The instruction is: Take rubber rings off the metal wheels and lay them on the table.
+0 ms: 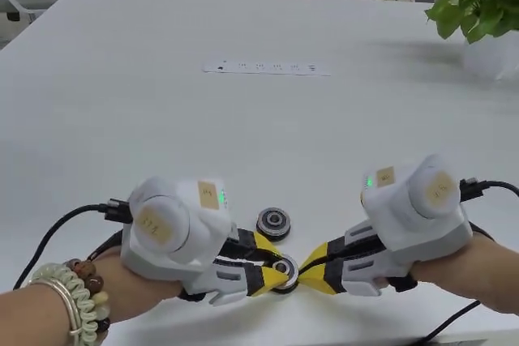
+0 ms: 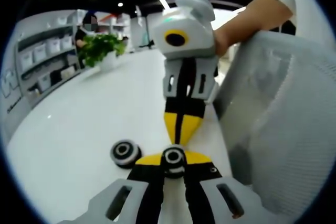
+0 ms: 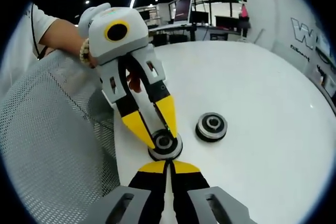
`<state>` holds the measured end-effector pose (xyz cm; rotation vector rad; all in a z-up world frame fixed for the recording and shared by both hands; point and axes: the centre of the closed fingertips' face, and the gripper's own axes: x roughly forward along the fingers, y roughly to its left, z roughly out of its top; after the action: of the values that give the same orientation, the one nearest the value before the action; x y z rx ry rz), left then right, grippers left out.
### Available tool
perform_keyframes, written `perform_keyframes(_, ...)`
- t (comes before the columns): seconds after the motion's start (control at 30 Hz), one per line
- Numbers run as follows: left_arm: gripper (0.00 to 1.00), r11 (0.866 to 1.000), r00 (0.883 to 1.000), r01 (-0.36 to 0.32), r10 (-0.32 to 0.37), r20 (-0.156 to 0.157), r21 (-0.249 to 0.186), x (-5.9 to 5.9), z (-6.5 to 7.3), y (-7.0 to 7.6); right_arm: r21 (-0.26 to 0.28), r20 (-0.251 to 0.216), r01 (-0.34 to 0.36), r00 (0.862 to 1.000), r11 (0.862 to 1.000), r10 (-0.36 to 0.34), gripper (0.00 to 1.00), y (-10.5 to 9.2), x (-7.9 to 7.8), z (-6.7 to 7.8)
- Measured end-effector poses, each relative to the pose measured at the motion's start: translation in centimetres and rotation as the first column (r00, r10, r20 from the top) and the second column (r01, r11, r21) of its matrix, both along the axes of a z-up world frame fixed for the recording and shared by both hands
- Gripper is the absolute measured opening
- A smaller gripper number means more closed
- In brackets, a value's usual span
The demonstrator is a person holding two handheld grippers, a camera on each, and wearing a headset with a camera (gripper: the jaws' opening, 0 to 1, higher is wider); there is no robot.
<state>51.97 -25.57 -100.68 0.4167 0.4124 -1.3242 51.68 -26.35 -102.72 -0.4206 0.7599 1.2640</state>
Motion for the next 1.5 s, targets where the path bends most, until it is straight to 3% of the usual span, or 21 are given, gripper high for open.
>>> perform_keyframes(0.2, 0.14, 1.0, 1.0, -0.008, 0.008, 0.009, 0.002, 0.2, 0.0, 0.1, 0.011, -0.049, 0.096, 0.994, 0.995, -0.095, 0.0, -0.2, 0.7, 0.1)
perform_keyframes(0.37, 0.14, 1.0, 1.0, -0.017, 0.017, 0.012, 0.001, 0.4, 0.0, 0.2, 0.037, -0.069, 0.122, 0.99, 0.992, -0.119, 0.0, -0.2, 1.0, 0.1)
perform_keyframes(0.47, 0.14, 1.0, 1.0, -0.027, 0.027, 0.012, 0.0, 0.5, 0.0, 0.3, 0.039, -0.057, 0.124, 0.991, 0.992, -0.121, 0.0, -0.1, 1.1, 0.1)
perform_keyframes(0.53, 0.14, 1.0, 1.0, -0.027, 0.027, 0.008, -0.003, 0.5, 0.0, 0.3, 0.04, -0.116, 0.169, 0.98, 0.985, -0.164, 0.0, -0.1, 1.0, 0.1)
perform_keyframes(0.6, 0.14, 1.0, 1.0, -0.028, 0.028, 0.01, -0.005, 0.6, 0.0, 0.4, 0.055, -0.134, 0.193, 0.974, 0.98, -0.184, 0.0, -0.3, 1.3, 0.2)
perform_keyframes(0.63, 0.14, 1.0, 1.0, -0.029, 0.029, 0.009, -0.007, 0.6, 0.0, 0.3, 0.059, -0.159, 0.219, 0.965, 0.974, -0.207, 0.0, -0.2, 1.2, 0.3)
perform_keyframes(0.67, 0.14, 1.0, 1.0, -0.03, 0.03, 0.008, -0.008, 0.6, 0.0, 0.3, 0.058, -0.211, 0.255, 0.948, 0.965, -0.238, 0.0, -0.3, 1.2, 0.4)
perform_keyframes(0.73, 0.14, 0.999, 0.999, -0.031, 0.032, 0.006, -0.01, 0.6, 0.0, 0.3, 0.082, -0.253, 0.28, 0.934, 0.956, -0.252, 0.0, -0.3, 1.3, 0.8)
perform_keyframes(0.87, 0.14, 0.999, 0.999, -0.039, 0.039, 0.002, -0.016, 0.7, 0.0, 0.2, 0.097, -0.294, 0.311, 0.916, 0.946, -0.271, 0.0, -0.4, 1.3, 0.8)
perform_keyframes(1.03, 0.14, 0.999, 0.999, -0.031, 0.031, 0.011, -0.014, 0.7, 0.0, 0.2, 0.122, -0.372, 0.367, 0.878, 0.922, -0.301, 0.0, -0.3, 1.4, 1.3)
perform_keyframes(1.07, 0.14, 0.999, 0.999, -0.03, 0.03, 0.013, -0.014, 0.7, 0.0, 0.2, 0.14, -0.401, 0.392, 0.862, 0.909, -0.31, 0.0, -0.2, 1.5, 1.6)
perform_keyframes(1.1, 0.14, 0.999, 0.999, -0.031, 0.031, 0.013, -0.015, 0.7, 0.0, 0.2, 0.127, -0.411, 0.398, 0.855, 0.909, -0.317, 0.0, -0.3, 1.4, 1.5)
perform_keyframes(1.13, 0.14, 0.999, 0.999, -0.032, 0.032, 0.012, -0.015, 0.7, 0.0, 0.2, 0.127, -0.399, 0.39, 0.862, 0.912, -0.313, 0.0, -0.2, 1.3, 1.5)
perform_keyframes(1.17, 0.14, 0.999, 0.999, -0.032, 0.032, 0.012, -0.015, 0.7, 0.0, 0.2, 0.129, -0.404, 0.393, 0.859, 0.911, -0.313, 0.0, -0.1, 1.2, 1.5)
perform_keyframes(1.23, 0.14, 0.999, 0.999, -0.034, 0.034, 0.01, -0.016, 0.7, 0.0, 0.1, 0.125, -0.431, 0.409, 0.843, 0.904, -0.323, 0.0, 0.1, 1.0, 1.7)
perform_keyframes(1.5, 0.14, 0.999, 0.999, -0.03, 0.031, 0.014, -0.015, 0.7, 0.0, 0.1, 0.127, -0.467, 0.431, 0.82, 0.893, -0.33, 0.0, 0.4, 0.4, 2.0)
